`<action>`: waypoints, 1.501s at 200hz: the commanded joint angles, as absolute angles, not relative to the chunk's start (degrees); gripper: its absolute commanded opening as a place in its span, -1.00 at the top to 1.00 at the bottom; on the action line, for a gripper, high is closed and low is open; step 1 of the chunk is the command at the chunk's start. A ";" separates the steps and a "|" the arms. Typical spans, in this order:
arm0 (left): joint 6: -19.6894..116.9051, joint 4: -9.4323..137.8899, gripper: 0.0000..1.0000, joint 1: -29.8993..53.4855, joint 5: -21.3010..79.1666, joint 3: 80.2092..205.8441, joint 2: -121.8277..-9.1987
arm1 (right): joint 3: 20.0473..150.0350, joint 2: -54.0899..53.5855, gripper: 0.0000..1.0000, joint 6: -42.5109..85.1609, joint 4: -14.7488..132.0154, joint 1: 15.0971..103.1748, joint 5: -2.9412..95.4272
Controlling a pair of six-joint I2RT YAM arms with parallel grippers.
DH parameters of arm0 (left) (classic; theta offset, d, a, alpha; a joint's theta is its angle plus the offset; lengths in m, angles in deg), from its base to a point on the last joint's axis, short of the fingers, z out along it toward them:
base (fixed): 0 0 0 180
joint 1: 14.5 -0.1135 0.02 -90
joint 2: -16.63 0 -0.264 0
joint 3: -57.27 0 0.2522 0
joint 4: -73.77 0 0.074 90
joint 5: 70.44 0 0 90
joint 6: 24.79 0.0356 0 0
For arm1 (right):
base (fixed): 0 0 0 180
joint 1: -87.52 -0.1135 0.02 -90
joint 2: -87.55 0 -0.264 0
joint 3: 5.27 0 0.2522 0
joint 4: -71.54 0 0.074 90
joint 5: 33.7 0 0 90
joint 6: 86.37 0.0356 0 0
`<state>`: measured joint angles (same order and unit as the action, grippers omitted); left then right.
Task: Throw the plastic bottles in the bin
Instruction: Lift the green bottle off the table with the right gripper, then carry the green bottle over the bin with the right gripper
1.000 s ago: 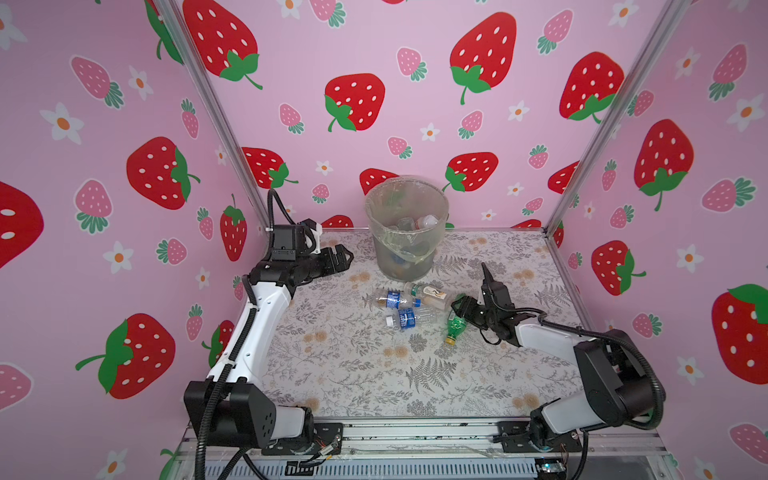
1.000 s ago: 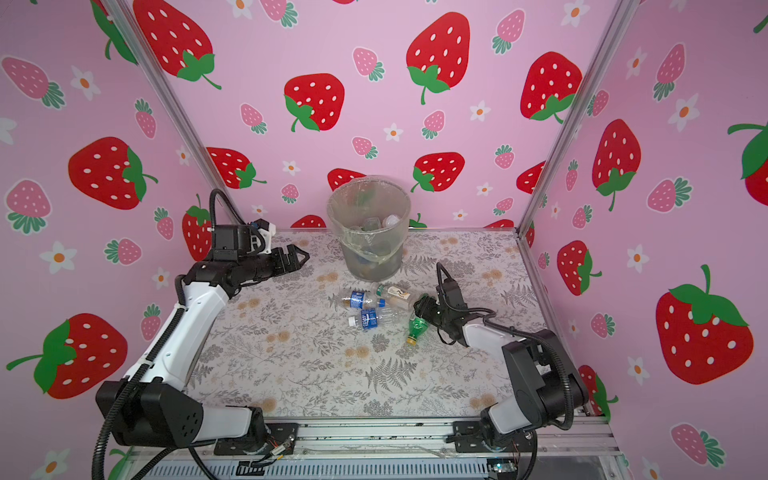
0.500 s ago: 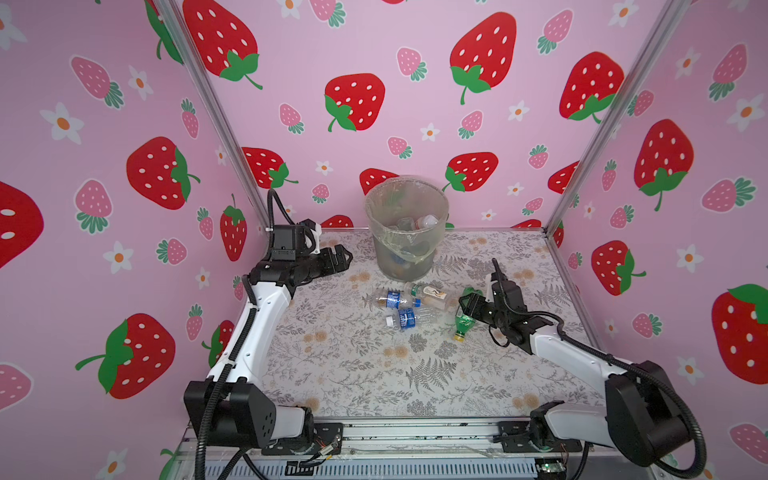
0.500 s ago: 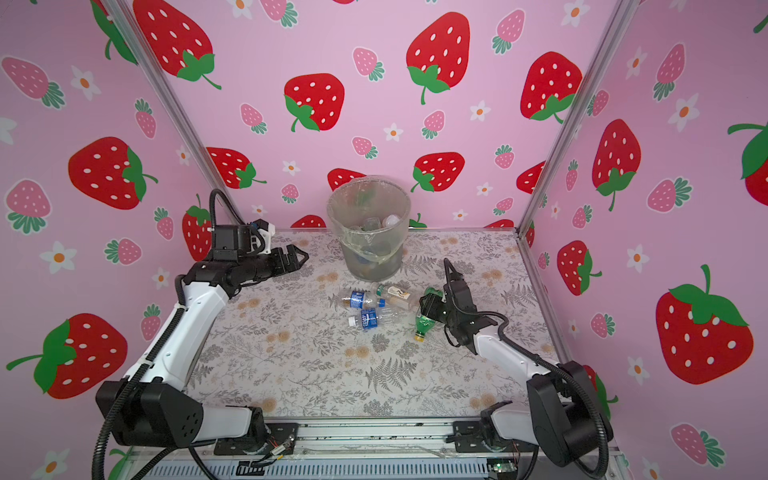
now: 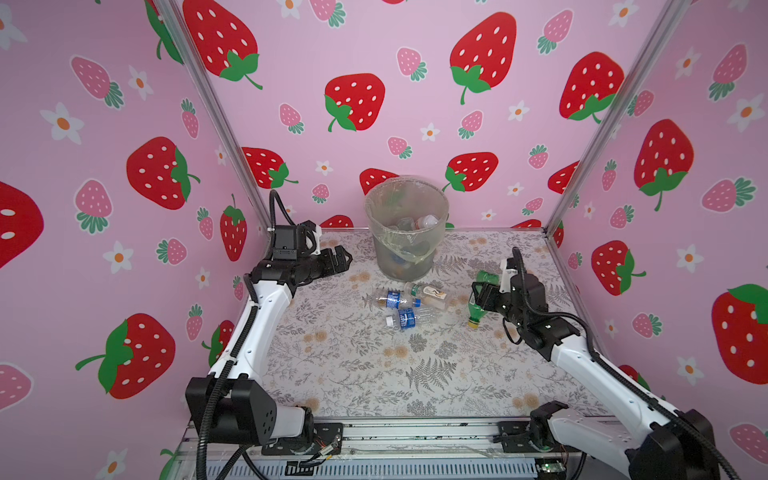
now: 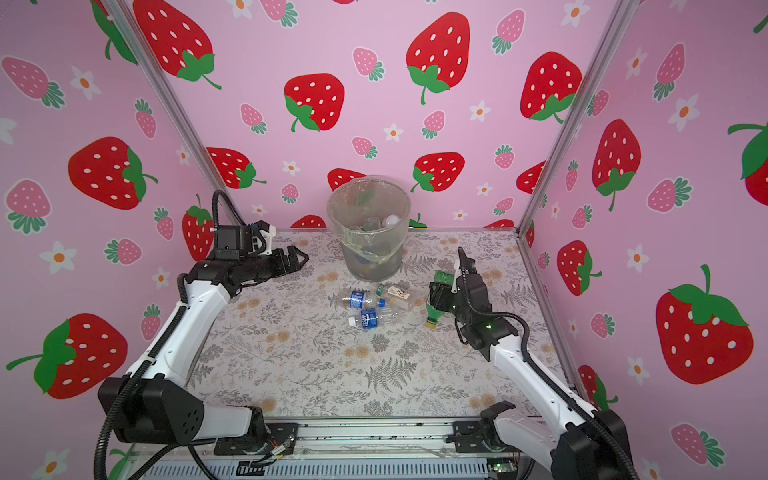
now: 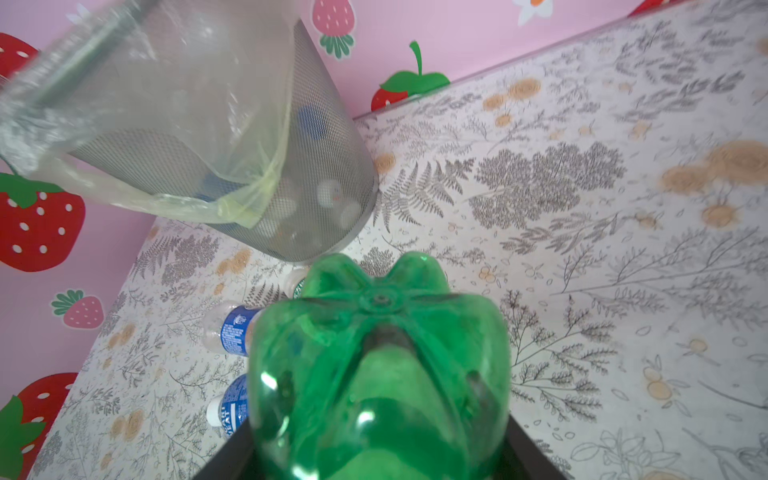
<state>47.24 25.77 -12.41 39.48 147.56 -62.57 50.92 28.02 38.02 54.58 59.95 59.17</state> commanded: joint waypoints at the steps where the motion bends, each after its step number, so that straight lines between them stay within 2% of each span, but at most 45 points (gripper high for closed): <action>1: 48.12 25.12 -0.98 -12.57 39.08 149.02 -62.83 | 53.23 30.06 -0.25 33.98 52.93 60.27 62.33; 76: 48.20 24.98 -0.98 -12.64 38.99 149.07 -63.55 | 62.14 28.62 -0.25 28.55 52.75 60.27 63.00; 154: 48.23 24.78 -0.98 -12.63 39.24 149.38 -64.49 | 57.88 32.60 -0.29 24.81 62.16 60.27 58.79; 195: 48.33 24.73 -0.98 -12.66 39.25 149.51 -64.23 | 65.56 24.88 -0.29 23.31 69.28 60.12 55.09; 230: 48.59 24.24 -0.98 -12.98 38.88 149.78 -64.04 | 80.82 9.37 -0.28 23.53 75.32 59.54 52.12; 263: 48.49 24.57 -0.98 -13.15 39.05 149.69 -63.61 | 104.33 -10.39 -0.29 25.94 75.26 57.64 47.31; 268: 48.43 24.50 -0.98 -13.18 39.07 149.67 -63.61 | 109.15 -13.90 -0.36 25.96 74.45 57.20 46.84; 273: 48.36 24.58 -0.98 -13.33 39.15 149.68 -63.57 | 113.68 -17.32 -0.51 25.82 72.51 56.68 46.61; 276: 48.36 24.52 -0.98 -13.31 39.16 149.69 -63.60 | 117.01 -19.37 -0.64 25.71 71.17 56.52 46.35; 279: 48.34 24.50 -0.98 -13.32 39.18 149.64 -63.59 | 120.26 -21.60 -0.90 25.66 69.71 56.23 45.90; 281: 48.34 24.50 -0.98 -13.41 39.23 149.68 -63.56 | 122.52 -23.01 -0.99 25.59 68.94 56.10 45.57; 300: 48.25 24.54 -0.98 -13.49 39.51 149.73 -63.55 | 144.96 -35.91 -0.99 25.25 54.75 54.93 44.49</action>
